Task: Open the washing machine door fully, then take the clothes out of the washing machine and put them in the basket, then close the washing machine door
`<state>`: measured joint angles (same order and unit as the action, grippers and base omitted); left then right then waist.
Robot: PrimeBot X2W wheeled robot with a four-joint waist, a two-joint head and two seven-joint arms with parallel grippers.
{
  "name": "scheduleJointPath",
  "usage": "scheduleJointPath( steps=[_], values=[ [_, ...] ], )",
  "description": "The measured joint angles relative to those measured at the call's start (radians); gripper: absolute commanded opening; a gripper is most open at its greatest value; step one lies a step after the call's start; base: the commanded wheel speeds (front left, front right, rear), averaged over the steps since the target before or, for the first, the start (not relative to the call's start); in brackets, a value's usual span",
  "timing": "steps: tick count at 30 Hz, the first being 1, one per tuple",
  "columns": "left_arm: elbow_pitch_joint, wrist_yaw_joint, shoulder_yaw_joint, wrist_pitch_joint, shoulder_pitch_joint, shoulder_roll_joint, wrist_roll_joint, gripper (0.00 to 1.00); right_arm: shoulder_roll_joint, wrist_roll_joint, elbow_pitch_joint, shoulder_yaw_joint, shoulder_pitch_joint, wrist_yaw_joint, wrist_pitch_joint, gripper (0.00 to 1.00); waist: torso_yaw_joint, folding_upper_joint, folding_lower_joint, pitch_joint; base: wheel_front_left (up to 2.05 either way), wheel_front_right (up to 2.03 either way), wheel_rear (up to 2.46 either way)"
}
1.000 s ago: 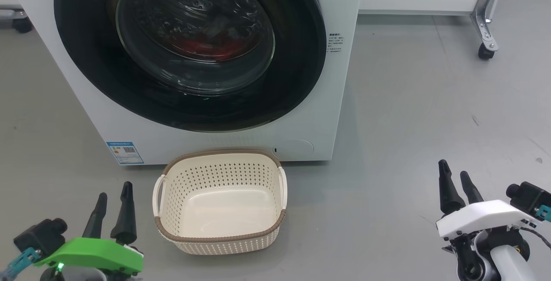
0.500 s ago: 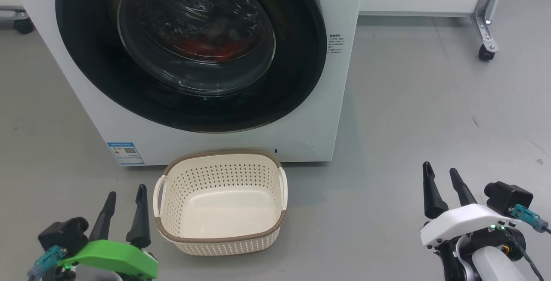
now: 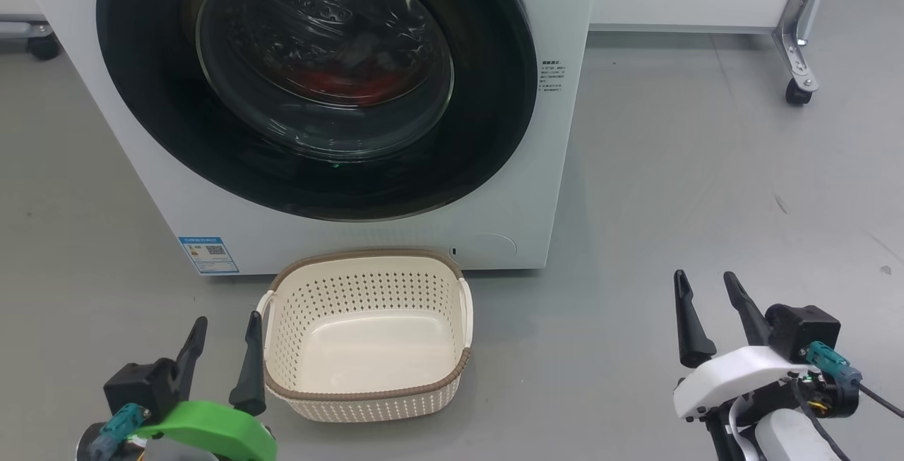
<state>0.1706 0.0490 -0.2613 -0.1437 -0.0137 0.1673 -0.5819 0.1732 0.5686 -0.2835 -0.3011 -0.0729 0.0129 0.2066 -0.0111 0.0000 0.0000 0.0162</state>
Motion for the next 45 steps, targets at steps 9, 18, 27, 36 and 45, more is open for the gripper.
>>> scheduleJointPath(
  steps=[9,18,27,36,45],
  values=[
    [-0.001,0.027,-0.014,0.000,0.004,0.002,0.083,1.00,0.003,-0.099,0.000,-0.026,0.000,0.016,0.028,1.00,-0.002,0.0000,0.0000,0.003,0.00,0.00,0.00],
    [-0.008,0.043,-0.019,-0.007,0.005,0.000,0.131,1.00,-0.004,-0.149,0.000,-0.027,0.000,0.027,0.038,1.00,-0.003,0.0000,0.0000,0.002,0.00,0.00,0.00],
    [-0.007,0.050,-0.010,-0.007,0.008,-0.007,0.137,1.00,-0.015,-0.149,-0.001,0.000,0.001,0.034,0.038,1.00,-0.004,0.0000,0.0000,0.000,0.00,0.00,0.00],
    [-0.007,0.052,-0.008,-0.007,0.008,-0.007,0.145,1.00,-0.025,-0.148,-0.006,0.005,0.005,0.034,0.038,1.00,-0.005,0.0000,0.0000,0.000,0.00,0.00,0.00],
    [-0.006,0.055,-0.011,-0.007,0.008,-0.008,0.171,1.00,-0.024,-0.148,-0.013,0.013,0.005,0.033,0.038,0.91,-0.005,0.0000,0.0000,-0.001,0.00,0.00,0.00]
  ],
)
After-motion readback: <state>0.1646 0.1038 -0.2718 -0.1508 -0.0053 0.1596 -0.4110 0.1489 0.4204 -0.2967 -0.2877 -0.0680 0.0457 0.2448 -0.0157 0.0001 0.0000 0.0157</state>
